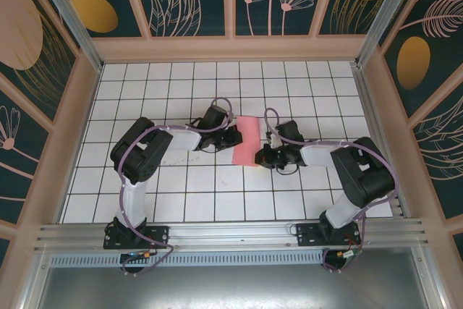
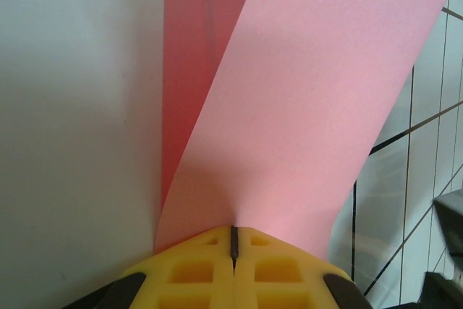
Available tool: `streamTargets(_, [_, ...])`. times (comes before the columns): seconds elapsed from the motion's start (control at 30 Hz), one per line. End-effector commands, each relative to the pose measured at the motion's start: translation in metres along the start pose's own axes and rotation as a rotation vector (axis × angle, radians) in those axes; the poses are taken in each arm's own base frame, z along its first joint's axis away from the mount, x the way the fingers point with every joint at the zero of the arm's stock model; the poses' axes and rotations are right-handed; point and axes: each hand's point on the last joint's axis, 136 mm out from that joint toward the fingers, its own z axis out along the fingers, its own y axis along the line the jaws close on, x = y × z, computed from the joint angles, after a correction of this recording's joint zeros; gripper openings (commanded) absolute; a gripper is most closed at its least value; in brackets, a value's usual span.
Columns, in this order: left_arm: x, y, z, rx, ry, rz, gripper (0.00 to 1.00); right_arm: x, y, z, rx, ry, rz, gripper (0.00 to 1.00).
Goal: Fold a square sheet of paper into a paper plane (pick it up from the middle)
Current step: Fold the square sheet of paper in half at the center of the table.
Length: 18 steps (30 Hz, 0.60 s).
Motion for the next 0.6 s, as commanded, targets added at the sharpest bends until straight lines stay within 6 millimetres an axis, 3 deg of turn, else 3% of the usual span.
streamTargets(0.0, [0.037,0.05,0.012,-0.15,0.121,-0.048,0.0,-0.055,0.031,-0.027,-0.044,-0.154,-0.048,0.0])
streamTargets(0.07, [0.038,0.051,0.012,-0.151,0.124,-0.047,0.0,-0.085,0.037,-0.035,-0.074,-0.235,-0.044,0.0])
streamTargets(0.17, [0.038,0.051,0.012,-0.152,0.124,-0.048,0.0,-0.107,0.038,-0.026,-0.111,-0.211,-0.053,0.0])
streamTargets(0.37, [0.037,0.049,0.013,-0.149,0.129,-0.045,0.0,-0.113,0.024,0.003,-0.136,-0.121,-0.031,0.0])
streamTargets(0.57, [0.038,0.05,0.014,-0.15,0.132,-0.045,0.0,-0.106,0.006,0.01,-0.098,-0.106,-0.023,0.0])
